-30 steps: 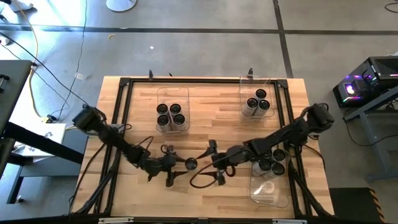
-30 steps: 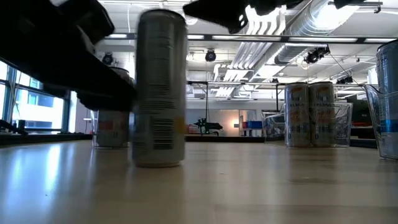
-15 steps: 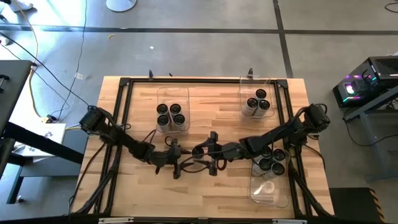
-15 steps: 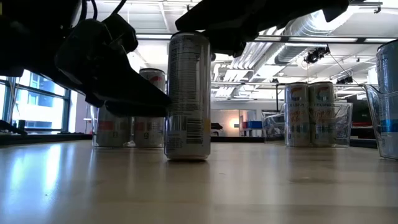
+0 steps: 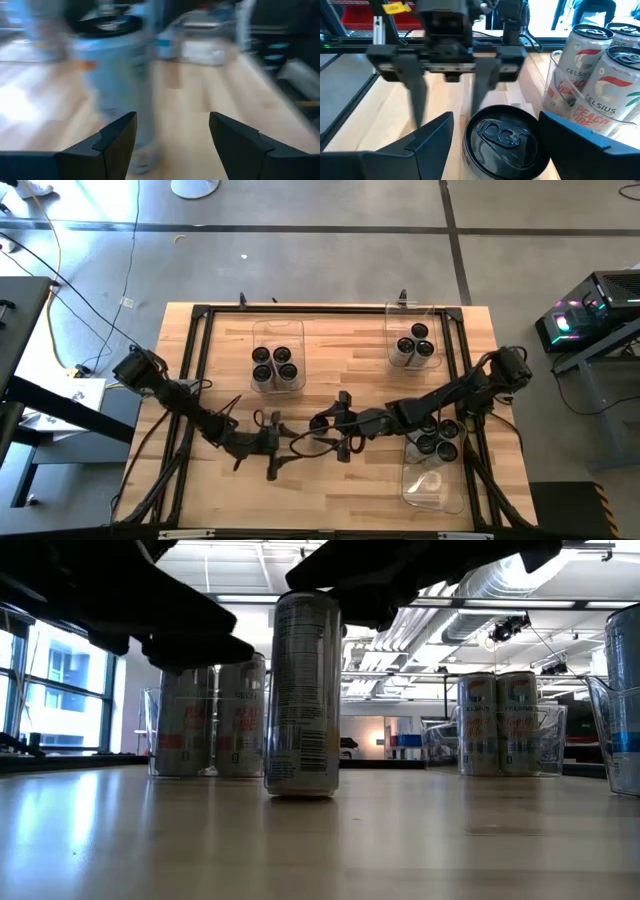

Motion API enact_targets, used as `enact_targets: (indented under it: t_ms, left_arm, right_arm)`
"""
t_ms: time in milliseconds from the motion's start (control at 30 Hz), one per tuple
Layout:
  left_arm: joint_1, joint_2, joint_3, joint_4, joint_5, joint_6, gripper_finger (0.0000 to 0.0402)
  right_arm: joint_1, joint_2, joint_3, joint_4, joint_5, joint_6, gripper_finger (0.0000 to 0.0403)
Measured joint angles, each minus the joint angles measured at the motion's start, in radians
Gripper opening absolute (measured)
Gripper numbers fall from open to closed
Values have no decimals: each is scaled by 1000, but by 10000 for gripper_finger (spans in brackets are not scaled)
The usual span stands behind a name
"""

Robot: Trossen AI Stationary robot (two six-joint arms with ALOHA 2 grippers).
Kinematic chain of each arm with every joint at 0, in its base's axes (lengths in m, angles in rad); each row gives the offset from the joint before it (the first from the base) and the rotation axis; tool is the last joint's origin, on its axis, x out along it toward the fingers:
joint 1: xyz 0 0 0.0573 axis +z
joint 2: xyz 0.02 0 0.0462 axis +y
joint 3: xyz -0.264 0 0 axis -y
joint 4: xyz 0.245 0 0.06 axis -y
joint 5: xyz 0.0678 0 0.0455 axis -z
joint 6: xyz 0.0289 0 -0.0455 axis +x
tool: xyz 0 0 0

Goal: Sort soda cans
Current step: Put the white-yellow soda can into the top right transparent bin

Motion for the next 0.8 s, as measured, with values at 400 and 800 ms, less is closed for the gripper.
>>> enact_targets:
  t_ms: [400,800]
  left_arm:
    - [69,17,0,-72,76,-26,241]
    - [56,17,106,-206,-72,-44,241]
  right_arm:
    - [35,-160,-1,-162,1,-7,288]
    - [-27,-43,0,-334,223,235,288]
